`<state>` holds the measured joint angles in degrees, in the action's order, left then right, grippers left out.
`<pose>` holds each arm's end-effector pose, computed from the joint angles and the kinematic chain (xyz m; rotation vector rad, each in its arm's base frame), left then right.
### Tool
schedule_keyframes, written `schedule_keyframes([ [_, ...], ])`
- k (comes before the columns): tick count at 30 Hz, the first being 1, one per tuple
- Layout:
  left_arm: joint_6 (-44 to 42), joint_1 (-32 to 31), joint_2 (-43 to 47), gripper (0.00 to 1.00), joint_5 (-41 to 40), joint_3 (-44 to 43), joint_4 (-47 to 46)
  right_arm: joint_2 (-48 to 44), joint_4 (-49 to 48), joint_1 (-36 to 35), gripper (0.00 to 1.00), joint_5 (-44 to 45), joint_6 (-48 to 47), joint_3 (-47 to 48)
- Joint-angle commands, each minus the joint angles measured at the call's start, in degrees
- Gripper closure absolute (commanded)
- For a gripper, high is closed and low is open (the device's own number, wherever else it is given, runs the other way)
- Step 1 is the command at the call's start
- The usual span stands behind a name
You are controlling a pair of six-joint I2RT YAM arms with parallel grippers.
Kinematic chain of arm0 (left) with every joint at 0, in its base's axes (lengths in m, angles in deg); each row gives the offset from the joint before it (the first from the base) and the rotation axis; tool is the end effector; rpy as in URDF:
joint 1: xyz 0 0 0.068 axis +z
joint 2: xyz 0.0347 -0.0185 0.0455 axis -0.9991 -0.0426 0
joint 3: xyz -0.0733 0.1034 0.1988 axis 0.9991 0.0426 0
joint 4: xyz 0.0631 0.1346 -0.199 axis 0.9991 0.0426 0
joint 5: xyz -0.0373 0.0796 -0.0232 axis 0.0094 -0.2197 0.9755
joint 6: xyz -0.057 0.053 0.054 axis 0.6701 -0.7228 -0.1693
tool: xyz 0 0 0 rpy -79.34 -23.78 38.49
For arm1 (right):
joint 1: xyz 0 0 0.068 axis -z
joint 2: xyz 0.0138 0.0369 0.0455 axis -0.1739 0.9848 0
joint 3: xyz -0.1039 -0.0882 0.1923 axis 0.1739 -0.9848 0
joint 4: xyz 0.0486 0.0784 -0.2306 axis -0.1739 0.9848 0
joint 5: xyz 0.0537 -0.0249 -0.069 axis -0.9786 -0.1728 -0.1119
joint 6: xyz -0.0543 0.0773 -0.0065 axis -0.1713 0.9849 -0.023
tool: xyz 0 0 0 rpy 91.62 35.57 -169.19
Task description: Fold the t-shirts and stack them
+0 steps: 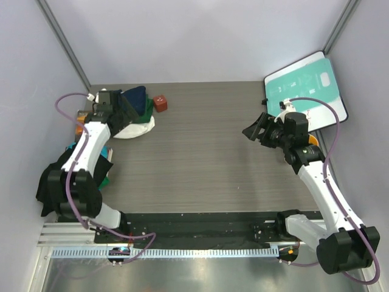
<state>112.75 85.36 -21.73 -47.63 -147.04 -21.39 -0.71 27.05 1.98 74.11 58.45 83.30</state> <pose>0.3438 -0.0014 0.2308 -0.8056 2.2303 -0.1805 0.2702 0.0599 0.2712 0.2222 2.0729 0.6623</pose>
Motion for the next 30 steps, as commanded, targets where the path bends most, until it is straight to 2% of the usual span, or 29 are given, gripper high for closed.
schedule_keyframes([
  [1,0.06,2.02,-8.34,0.07,-1.11,-8.55,0.78,-1.13,-2.10,-0.14,0.24,-5.04,0.59,-1.67],
  [4,0.32,4.48,-13.09,0.07,0.73,-14.69,-0.45,-2.18,-0.78,-0.14,0.23,-4.42,-0.73,-1.76],
  [9,0.06,4.83,-24.43,0.08,1.88,-27.16,3.32,-3.07,0.28,-0.05,0.23,-3.45,-1.70,-1.93],
  [12,-0.37,4.83,-28.04,0.08,1.79,-30.17,4.56,-2.80,0.80,-0.14,0.23,-2.49,-2.23,-1.84],
  [19,-0.20,4.83,-32.70,0.10,3.55,-31.24,4.03,-1.92,1.15,-0.14,0.23,-1.87,-2.40,-1.32],
  [25,-0.55,4.75,-34.20,0.12,2.94,-27.72,1.40,-1.49,1.33,-0.14,0.23,-1.16,-2.40,-1.84],
  [29,-0.55,4.83,-34.82,0.19,1.44,-25.35,-1.59,-1.75,1.51,-0.05,0.23,-0.99,-2.67,-1.93],
  [30,-0.47,4.75,-34.64,0.25,1.53,-24.82,-2.38,-1.75,1.59,-0.14,0.23,-0.90,-2.84,-2.02],
])
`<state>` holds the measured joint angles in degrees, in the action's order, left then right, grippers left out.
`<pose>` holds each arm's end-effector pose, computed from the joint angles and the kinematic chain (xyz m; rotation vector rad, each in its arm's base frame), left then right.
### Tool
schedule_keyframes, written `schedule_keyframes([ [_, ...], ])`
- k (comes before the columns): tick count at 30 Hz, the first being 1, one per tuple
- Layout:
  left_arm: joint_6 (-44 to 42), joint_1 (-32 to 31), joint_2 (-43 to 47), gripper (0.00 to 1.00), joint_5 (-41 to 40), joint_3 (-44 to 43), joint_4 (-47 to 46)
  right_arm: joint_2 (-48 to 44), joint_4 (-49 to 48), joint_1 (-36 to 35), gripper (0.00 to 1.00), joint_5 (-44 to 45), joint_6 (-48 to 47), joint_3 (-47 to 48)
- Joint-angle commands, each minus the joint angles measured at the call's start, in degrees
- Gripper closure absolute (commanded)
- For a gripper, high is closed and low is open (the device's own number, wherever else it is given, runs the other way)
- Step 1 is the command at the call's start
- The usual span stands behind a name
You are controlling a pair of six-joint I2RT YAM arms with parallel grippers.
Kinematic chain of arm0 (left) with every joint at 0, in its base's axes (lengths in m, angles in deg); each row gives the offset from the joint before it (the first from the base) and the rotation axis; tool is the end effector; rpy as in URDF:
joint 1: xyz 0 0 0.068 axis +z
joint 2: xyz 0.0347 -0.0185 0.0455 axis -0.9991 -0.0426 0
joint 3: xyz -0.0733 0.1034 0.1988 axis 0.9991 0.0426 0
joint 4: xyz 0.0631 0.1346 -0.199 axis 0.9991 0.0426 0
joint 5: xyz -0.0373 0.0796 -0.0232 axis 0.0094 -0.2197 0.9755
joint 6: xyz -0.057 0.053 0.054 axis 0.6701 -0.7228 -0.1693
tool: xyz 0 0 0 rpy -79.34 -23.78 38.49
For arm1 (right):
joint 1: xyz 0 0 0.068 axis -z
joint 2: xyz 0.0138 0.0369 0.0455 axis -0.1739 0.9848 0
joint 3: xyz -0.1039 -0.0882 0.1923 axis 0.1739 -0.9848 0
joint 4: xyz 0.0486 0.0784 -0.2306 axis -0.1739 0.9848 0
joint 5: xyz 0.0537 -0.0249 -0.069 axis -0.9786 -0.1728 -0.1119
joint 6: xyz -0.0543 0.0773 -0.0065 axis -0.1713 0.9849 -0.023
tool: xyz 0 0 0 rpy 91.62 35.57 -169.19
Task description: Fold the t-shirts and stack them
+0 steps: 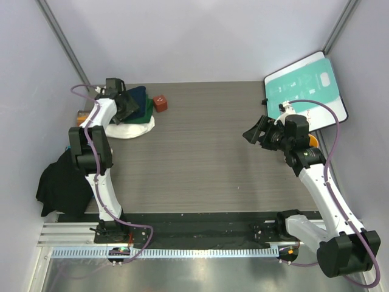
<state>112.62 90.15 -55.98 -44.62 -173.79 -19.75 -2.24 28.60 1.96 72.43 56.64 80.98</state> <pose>0.4529 0.0278 0.1584 -0.9229 2.3600 -0.1420 0.2618 0.0613 0.2593 0.1816 2.1162 0.6685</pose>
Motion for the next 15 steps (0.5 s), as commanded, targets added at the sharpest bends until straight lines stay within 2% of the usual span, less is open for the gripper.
schedule_keyframes([
  [1,-0.25,-0.04,-0.31,0.27,-1.49,2.37,-5.33,-0.22,0.13,-0.12,0.23,0.96,-0.94,0.30],
  [6,-0.60,0.05,-0.22,0.34,-2.71,2.72,-5.87,-0.13,0.22,-0.12,0.23,0.87,-0.94,-0.41],
  [8,-0.95,0.05,-0.31,0.44,-3.42,2.38,-6.04,-0.13,0.22,-0.12,0.23,0.87,-0.86,-0.49],
  [13,-1.65,0.13,0.75,0.62,-2.63,1.84,-6.13,-0.13,0.13,-0.12,0.23,0.78,-0.85,-0.67],
  [15,-1.74,0.05,1.28,0.74,-2.89,1.93,-6.31,0.04,-0.05,-0.12,0.23,0.69,-0.85,-0.76],
])
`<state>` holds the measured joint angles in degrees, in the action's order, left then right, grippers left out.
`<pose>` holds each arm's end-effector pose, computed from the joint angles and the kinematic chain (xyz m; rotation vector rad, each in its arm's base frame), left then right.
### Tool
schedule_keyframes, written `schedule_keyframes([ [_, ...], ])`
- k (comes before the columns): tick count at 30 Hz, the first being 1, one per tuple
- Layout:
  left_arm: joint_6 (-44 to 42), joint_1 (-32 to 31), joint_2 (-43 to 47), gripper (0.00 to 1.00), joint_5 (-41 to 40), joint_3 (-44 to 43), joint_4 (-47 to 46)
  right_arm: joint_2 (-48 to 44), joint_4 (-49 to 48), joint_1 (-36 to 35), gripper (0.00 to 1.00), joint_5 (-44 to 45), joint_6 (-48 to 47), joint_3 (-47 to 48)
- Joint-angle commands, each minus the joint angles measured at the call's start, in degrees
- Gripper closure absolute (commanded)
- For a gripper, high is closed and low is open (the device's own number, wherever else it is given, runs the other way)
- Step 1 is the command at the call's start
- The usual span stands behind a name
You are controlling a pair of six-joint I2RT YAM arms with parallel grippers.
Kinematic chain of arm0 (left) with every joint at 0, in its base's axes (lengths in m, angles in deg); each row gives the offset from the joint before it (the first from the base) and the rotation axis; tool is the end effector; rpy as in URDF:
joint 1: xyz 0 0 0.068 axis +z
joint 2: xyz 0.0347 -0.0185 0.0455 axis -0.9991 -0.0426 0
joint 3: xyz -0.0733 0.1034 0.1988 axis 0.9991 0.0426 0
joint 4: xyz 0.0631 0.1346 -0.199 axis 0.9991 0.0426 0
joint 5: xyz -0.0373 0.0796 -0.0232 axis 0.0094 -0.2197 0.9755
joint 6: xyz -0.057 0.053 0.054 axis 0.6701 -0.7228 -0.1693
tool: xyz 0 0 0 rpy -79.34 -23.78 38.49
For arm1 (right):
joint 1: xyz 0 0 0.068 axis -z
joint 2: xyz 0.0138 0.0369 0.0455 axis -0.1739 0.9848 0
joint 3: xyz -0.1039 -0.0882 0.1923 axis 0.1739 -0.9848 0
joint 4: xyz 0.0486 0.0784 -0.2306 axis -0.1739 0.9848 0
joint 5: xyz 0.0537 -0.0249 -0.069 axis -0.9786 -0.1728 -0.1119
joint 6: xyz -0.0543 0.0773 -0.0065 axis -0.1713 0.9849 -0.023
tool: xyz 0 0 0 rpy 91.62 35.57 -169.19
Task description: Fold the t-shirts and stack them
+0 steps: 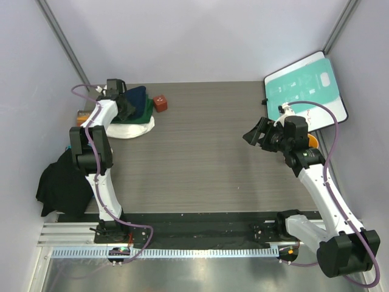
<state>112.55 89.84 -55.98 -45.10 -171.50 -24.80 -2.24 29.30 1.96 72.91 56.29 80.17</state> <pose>0.4581 0.0263 0.1536 -0.9036 2.3156 -0.1516 0.2605 0.0604 0.2523 0.1878 2.1411 0.6532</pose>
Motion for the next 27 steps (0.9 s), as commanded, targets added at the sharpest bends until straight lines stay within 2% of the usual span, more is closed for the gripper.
schedule_keyframes([
  [1,-1.67,0.35,1.71,0.81,-2.85,-0.27,-1.35,0.05,-0.66,-0.12,0.23,0.04,-0.50,0.05],
  [2,-1.76,0.35,1.80,0.91,-2.85,-0.27,-1.52,-0.04,-0.74,-0.12,0.23,0.04,-0.42,0.05],
  [4,-2.03,0.35,2.07,1.00,-2.85,-0.71,-1.35,-0.30,-0.83,-0.12,0.23,0.04,-0.50,-0.12],
  [11,-4.74,0.44,7.76,1.00,-5.93,-3.69,-0.82,-1.18,-0.83,-0.12,0.23,-0.05,-0.59,-1.18],
  [17,-7.91,0.44,12.95,1.00,-5.93,-13.80,2.69,-1.01,-1.62,-0.12,0.23,-0.31,-0.24,-2.23],
  [21,-8.53,0.35,16.65,1.00,2.21,-18.55,5.07,-0.83,-2.68,-0.12,0.23,-0.66,0.28,-3.20],
  [25,-9.05,-1.67,21.83,1.00,9.61,-17.77,7.96,-0.40,-4.17,-0.12,0.23,-1.28,1.25,-4.69],
  [27,-9.84,-5.78,25.34,1.00,11.29,-14.80,9.55,0.31,-5.05,-0.12,0.23,-1.37,1.43,-4.96],
])
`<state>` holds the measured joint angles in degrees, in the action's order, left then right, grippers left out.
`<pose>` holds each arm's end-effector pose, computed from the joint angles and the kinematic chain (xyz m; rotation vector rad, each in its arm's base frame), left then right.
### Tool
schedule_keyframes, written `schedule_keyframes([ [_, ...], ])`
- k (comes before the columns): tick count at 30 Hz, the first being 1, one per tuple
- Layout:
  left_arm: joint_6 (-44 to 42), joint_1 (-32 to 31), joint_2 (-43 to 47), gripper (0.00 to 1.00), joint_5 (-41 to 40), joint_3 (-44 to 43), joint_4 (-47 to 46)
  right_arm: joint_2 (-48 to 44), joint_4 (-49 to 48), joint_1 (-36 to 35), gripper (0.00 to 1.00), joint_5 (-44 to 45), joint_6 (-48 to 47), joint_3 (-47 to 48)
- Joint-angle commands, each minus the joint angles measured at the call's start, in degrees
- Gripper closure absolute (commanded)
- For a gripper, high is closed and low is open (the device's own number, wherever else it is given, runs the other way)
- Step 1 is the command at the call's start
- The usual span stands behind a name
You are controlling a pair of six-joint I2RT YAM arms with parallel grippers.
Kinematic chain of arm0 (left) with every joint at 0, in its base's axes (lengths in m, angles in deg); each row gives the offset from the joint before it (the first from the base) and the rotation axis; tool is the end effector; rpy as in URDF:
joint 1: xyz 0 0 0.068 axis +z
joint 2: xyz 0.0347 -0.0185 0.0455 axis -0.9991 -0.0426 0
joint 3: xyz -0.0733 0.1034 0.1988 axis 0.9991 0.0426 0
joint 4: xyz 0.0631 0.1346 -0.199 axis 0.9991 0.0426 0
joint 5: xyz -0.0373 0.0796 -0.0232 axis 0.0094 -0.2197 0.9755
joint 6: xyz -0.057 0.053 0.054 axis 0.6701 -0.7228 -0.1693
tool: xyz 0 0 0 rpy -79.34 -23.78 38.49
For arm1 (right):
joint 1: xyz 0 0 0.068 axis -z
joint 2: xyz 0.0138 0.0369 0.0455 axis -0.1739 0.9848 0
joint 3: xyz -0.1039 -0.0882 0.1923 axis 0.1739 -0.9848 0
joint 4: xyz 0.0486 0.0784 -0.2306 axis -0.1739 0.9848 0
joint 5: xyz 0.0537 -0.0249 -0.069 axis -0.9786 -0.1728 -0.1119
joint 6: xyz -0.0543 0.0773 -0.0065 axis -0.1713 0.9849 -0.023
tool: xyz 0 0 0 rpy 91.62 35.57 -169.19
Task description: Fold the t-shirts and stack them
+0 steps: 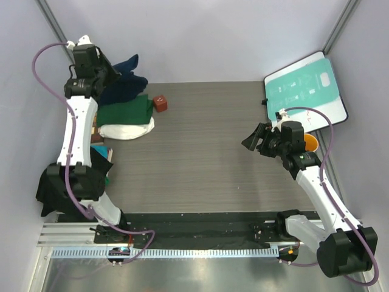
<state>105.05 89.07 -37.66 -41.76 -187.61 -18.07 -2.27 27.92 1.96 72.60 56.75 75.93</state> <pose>0.4157 0.0140 0.3755 -0.5861 1.9263 -0.2933 0.2578 0.0605 0.2283 0.2076 2.1908 0.6574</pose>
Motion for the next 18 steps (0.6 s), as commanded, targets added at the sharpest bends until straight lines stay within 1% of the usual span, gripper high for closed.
schedule_keyframes([
  [1,-2.44,-6.08,8.26,1.00,10.48,2.99,3.25,0.59,-3.76,-0.12,0.23,-1.15,1.06,-0.81],
  [2,-2.87,-7.31,9.75,1.00,11.81,4.74,3.26,0.94,-4.02,-0.12,0.23,-1.24,1.06,-0.81],
  [3,-3.84,-10.37,12.29,1.00,12.87,8.50,3.08,1.47,-4.03,-0.21,0.23,-1.06,1.06,-0.63],
  [5,-5.07,-13.98,14.50,1.00,15.94,12.12,3.34,2.00,-4.37,-0.12,0.23,-1.06,1.06,-0.54],
  [6,-5.69,-17.13,16.08,1.00,17.87,15.62,3.26,2.35,-4.46,-0.03,0.23,-1.06,1.06,-0.63],
  [7,-5.52,-18.73,16.62,1.00,20.23,17.49,3.43,2.53,-4.64,-0.12,0.22,-0.98,1.32,-0.54],
  [8,-5.34,-19.88,17.06,1.00,21.74,21.33,3.43,2.70,-4.90,-0.12,0.23,-1.06,1.41,-0.37],
  [10,-4.64,-23.30,18.11,1.00,21.14,25.48,2.48,2.88,-5.17,-0.12,0.23,-1.24,1.41,-0.28],
  [11,-4.38,-24.36,18.46,1.00,19.14,30.98,1.08,2.88,-5.26,-0.12,0.23,-1.15,1.41,-0.28],
  [12,-3.68,-25.59,18.64,1.00,18.25,33.56,-0.16,2.88,-5.26,-0.12,0.23,-1.06,1.50,-0.02],
  [13,-1.84,-25.77,18.64,1.00,17.72,36.02,-2.69,2.71,-5.26,-0.21,0.23,-1.06,1.76,0.07],
  [14,-0.78,-25.78,18.64,1.00,18.41,41.71,-5.07,2.62,-5.17,-0.12,0.23,-1.06,1.67,0.16],
  [17,1.24,-28.14,17.25,1.00,16.49,47.89,-9.12,1.83,-4.64,-0.12,0.23,-0.71,1.50,0.69],
  [18,1.69,-28.76,16.63,1.00,14.22,48.70,-9.48,1.56,-4.47,-0.03,0.23,-0.54,1.50,0.95],
])
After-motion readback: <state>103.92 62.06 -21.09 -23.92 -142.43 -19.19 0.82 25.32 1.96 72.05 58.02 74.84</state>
